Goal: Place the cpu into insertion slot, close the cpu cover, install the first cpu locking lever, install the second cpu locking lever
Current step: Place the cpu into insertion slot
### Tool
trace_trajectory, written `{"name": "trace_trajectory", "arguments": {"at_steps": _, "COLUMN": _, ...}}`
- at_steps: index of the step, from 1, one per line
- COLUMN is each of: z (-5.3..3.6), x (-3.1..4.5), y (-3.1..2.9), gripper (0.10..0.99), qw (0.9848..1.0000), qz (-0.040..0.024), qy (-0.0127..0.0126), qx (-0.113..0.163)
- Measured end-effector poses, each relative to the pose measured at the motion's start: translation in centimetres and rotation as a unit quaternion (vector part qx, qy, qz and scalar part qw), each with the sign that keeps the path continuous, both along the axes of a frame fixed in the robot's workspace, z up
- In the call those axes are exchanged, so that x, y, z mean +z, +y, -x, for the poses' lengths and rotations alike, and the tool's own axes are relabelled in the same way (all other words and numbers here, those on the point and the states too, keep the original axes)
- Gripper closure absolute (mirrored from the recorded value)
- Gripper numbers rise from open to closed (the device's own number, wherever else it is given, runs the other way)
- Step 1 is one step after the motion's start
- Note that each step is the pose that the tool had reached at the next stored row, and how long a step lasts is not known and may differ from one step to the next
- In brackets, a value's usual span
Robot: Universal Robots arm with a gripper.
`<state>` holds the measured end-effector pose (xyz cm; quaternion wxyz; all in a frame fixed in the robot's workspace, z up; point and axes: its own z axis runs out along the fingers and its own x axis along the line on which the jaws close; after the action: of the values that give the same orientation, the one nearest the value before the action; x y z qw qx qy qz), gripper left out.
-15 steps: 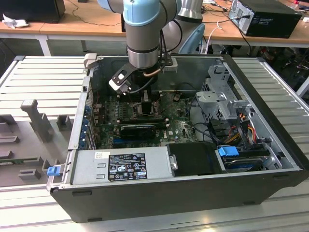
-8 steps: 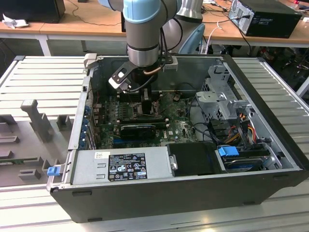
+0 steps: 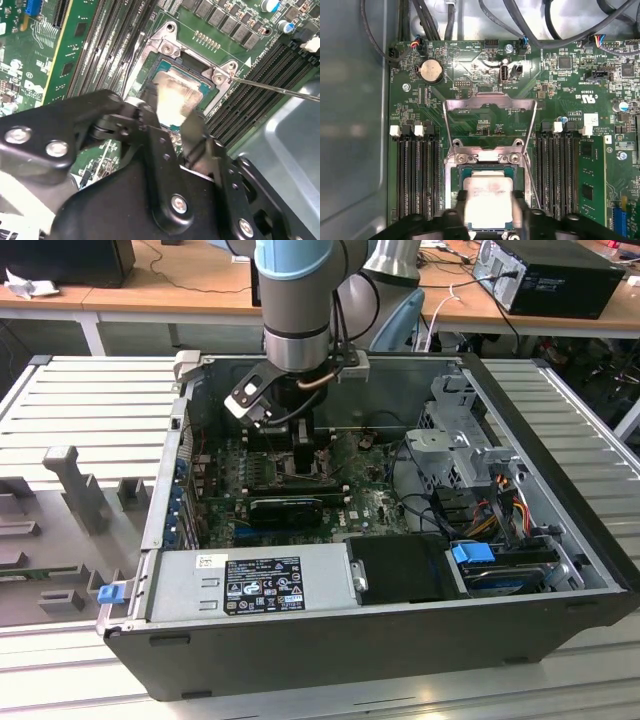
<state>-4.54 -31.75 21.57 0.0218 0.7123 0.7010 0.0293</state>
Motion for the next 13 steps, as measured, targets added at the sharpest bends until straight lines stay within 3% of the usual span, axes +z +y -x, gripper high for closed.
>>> {"name": "trace_trajectory", "arguments": {"at_steps": 1, "z": 0.00, "x": 0.11, "y": 0.00, "gripper": 0.690, "qw": 1.0000, "qz": 0.0005, "qy": 0.0000, "qx": 0.000}}
{"name": "trace_trajectory", "arguments": {"at_steps": 2, "z": 0.00, "x": 0.15, "y": 0.00, "gripper": 0.690, "qw": 1.0000, "qz": 0.0005, "qy": 0.0000, "qx": 0.000}}
{"name": "trace_trajectory", "arguments": {"at_steps": 4, "z": 0.00, "x": 0.34, "y": 0.00, "gripper": 0.933, "qw": 1.0000, "qz": 0.0011, "qy": 0.0000, "qx": 0.000}}
{"name": "trace_trajectory", "arguments": {"at_steps": 5, "z": 0.01, "x": 0.48, "y": 0.00, "gripper": 0.980, "qw": 1.0000, "qz": 0.0014, "qy": 0.0000, "qx": 0.000}}
{"name": "trace_trajectory", "arguments": {"at_steps": 13, "z": 0.00, "x": 1.17, "y": 0.01, "gripper": 0.980, "qw": 1.0000, "qz": 0.0023, "qy": 0.0000, "qx": 0.000}}
